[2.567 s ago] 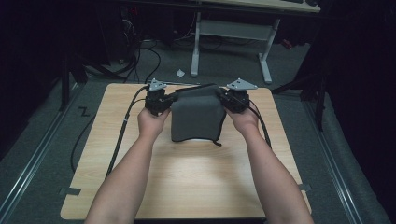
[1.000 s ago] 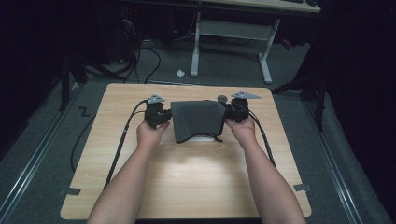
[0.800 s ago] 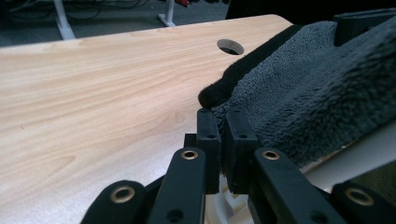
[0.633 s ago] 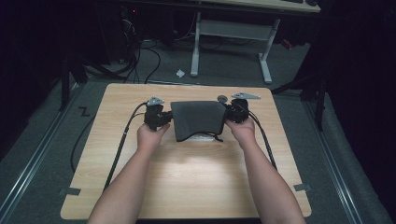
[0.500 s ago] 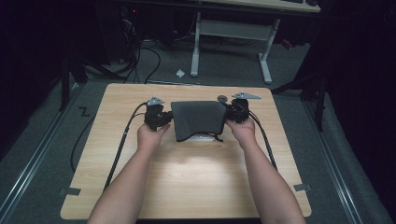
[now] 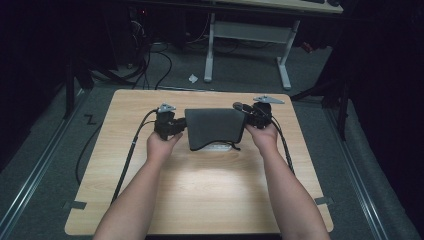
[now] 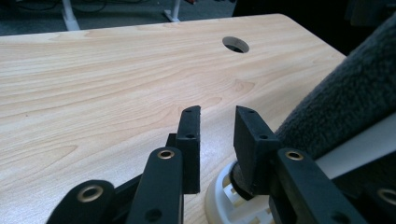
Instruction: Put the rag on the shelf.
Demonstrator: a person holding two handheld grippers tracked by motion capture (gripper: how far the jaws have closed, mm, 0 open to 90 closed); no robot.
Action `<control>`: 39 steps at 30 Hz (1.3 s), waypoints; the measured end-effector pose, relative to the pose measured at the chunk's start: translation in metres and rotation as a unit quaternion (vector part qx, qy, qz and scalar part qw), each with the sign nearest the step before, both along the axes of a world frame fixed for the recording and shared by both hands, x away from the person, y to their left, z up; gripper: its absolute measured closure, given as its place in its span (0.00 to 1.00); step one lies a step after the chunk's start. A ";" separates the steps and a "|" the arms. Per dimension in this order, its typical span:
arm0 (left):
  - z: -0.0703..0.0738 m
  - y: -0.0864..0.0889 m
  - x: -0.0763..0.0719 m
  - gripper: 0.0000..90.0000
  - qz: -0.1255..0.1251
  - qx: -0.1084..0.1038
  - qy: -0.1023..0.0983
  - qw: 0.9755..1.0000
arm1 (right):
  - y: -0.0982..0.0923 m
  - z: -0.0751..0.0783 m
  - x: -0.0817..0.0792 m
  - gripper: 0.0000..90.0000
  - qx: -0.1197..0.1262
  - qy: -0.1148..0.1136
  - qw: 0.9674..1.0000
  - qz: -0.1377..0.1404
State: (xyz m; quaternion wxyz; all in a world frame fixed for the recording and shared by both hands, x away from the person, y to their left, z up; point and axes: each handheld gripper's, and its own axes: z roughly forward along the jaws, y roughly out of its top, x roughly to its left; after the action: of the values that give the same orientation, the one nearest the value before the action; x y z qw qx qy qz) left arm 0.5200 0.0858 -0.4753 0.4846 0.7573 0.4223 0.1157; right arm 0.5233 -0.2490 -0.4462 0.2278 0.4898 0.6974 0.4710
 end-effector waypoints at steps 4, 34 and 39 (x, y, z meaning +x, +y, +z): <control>0.000 -0.001 -0.001 0.81 0.000 -0.002 0.001 1.000 | -0.001 0.001 0.001 0.62 0.000 0.000 1.000 -0.002; 0.013 0.064 -0.020 0.69 0.062 0.012 -0.050 0.997 | -0.035 0.003 -0.033 0.64 -0.049 -0.035 0.998 -0.030; 0.015 0.070 -0.044 0.58 0.056 0.039 -0.061 0.996 | -0.036 0.008 -0.053 0.62 -0.058 -0.038 0.997 -0.026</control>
State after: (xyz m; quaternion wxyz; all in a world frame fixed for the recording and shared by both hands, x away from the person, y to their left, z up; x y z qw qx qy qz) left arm 0.4760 0.1559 -0.4601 0.4723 0.7425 0.4283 0.2053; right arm 0.4705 -0.2848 -0.4386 0.2941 0.4752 0.7015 0.4423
